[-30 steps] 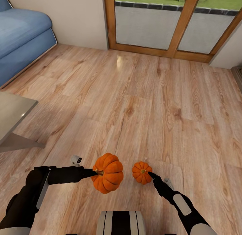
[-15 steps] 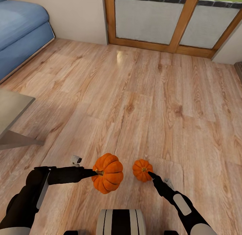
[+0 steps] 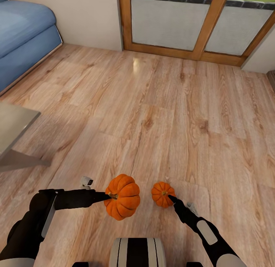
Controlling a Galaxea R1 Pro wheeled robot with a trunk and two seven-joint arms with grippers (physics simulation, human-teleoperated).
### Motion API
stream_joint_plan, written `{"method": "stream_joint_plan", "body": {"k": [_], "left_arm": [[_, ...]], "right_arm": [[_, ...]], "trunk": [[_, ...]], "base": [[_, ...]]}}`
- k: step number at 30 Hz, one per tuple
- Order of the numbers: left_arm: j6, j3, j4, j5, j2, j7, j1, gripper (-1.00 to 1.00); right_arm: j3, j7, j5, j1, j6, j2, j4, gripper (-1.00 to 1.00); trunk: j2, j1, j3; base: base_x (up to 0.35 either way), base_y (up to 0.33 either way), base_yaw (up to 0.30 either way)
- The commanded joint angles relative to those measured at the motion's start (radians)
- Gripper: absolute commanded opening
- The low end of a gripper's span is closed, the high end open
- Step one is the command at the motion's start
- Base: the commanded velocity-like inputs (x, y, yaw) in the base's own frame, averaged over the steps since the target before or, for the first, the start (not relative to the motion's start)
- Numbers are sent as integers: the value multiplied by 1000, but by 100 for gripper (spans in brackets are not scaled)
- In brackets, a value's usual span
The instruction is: Place each of the two pumpkins and all three candles from the living room inside a cabinet in the living room (use any cabinet), then make sure every cabinet is closed, and position the cauldron so it is next to a table in the living room.
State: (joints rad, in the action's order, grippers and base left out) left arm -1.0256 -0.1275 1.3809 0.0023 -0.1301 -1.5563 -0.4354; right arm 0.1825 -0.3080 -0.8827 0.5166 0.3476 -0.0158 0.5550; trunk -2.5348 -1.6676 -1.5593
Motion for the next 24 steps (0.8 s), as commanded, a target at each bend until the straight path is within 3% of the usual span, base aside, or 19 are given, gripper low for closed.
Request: {"method": "stream_joint_plan", "body": {"k": [1,24], "left_arm": [[-11,1,0,1,0,-5,0,-100],[-11,3,0,0,1,-2,0,-100]], "right_arm": [[5,-2,-5,0,8,0,0,100],[5,-1,-5,0,10,0,0,100]], "trunk": [[0,0,-1],[0,0,-1]], "base": [[83,31,0],[37,34,0]]}}
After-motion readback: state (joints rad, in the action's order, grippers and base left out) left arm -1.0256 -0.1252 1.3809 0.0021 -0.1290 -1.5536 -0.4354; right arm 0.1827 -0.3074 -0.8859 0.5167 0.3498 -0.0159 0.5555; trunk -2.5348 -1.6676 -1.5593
